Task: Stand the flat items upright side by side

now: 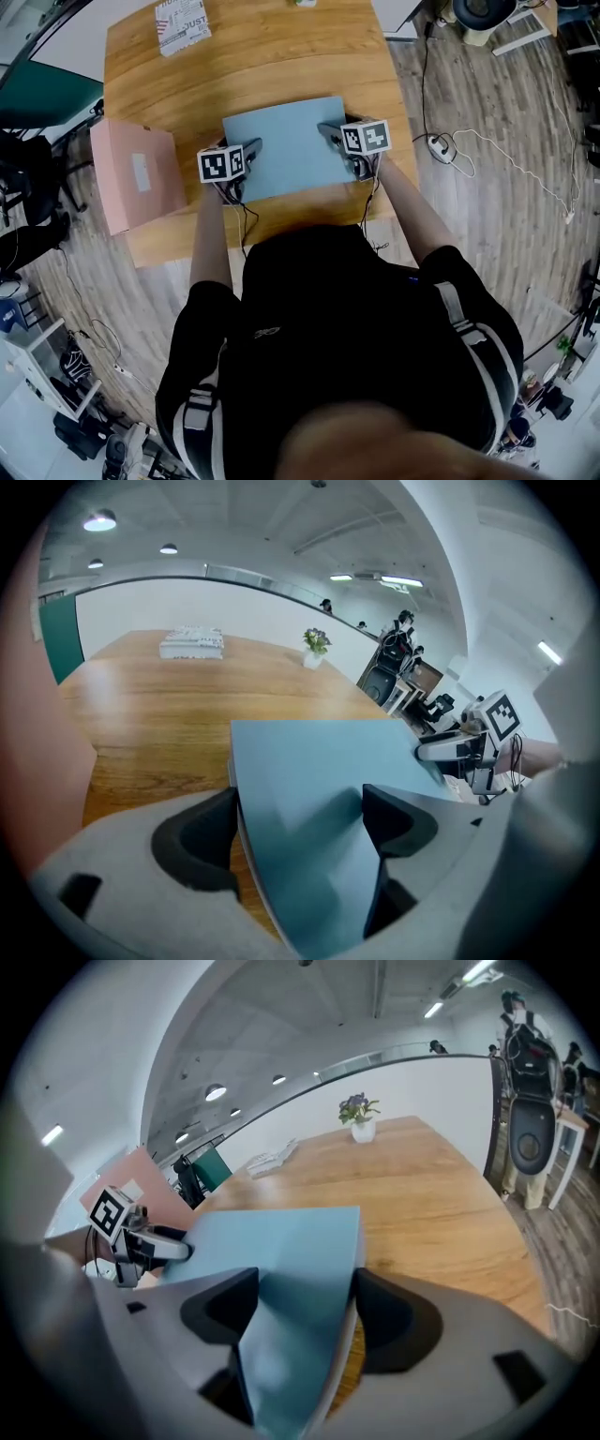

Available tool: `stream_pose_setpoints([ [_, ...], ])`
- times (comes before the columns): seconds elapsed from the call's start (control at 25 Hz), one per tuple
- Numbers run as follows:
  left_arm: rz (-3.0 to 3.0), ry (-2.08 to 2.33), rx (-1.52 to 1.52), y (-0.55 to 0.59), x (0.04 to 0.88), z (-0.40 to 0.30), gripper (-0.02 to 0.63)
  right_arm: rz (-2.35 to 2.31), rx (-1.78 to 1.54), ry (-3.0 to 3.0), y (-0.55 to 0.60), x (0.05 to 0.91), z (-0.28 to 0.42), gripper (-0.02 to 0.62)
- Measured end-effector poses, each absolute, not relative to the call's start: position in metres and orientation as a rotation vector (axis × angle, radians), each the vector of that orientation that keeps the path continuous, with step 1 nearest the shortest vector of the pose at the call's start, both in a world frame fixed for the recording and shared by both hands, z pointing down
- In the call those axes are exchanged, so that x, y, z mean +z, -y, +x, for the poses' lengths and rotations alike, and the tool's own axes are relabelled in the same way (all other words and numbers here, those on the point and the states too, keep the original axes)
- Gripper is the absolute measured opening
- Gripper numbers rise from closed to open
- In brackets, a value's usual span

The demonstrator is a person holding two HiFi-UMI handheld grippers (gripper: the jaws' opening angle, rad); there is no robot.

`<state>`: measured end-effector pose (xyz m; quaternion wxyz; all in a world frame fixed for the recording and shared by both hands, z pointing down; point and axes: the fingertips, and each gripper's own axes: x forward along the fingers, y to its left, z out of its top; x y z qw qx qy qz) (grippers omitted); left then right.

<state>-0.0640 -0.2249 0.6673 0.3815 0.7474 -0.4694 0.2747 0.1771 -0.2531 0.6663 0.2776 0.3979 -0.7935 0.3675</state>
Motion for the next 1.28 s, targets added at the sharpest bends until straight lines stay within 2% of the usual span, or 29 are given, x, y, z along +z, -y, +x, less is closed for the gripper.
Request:
stream_pose_setpoints([
  [0.64,2.340,1.666,0.618,0.283,0.558,-0.073,0.422,1.366,0.304,2.425,0.305,0.552,0.166,0.328],
  [1.28,2.259,1.734,0.621,0.207,0.555,-0.063,0.409,1.290,0.291,2.508,0.232,0.538,0.179,0.331],
])
